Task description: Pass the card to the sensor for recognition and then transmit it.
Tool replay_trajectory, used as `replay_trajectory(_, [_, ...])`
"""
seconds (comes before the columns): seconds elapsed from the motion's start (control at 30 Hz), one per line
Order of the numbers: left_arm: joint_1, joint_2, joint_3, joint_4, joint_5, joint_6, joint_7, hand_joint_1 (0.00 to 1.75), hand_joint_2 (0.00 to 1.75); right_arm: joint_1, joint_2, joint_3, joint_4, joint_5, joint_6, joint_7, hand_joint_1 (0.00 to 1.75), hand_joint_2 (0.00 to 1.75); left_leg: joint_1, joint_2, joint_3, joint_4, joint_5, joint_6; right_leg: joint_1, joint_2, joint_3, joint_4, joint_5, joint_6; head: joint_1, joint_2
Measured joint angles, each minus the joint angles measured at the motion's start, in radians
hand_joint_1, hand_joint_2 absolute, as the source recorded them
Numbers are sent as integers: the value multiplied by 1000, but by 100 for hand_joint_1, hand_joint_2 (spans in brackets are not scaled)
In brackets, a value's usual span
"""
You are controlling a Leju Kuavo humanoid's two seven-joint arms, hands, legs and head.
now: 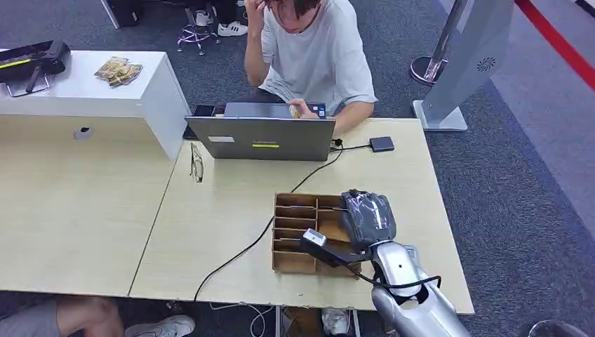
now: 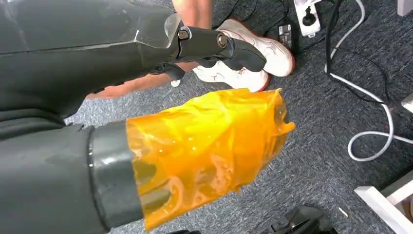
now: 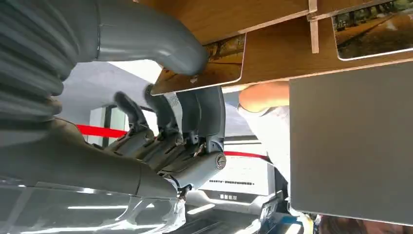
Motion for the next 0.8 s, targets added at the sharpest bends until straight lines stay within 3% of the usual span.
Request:
replay_trajectory(0.23, [0,0,0,0,2,2,0,0,0,0,0,1,0,5,-9,1,175,175,0,0,0,0,0,0,0,0,0,0,0,0,0,0])
replay_trajectory(0.8, [8,-4,0,0,19,17,-5,0,0,9,0,9,-139,13,-39,-6,175,175,0,0,0,0,0,0,0,0,0,0,0,0,0,0])
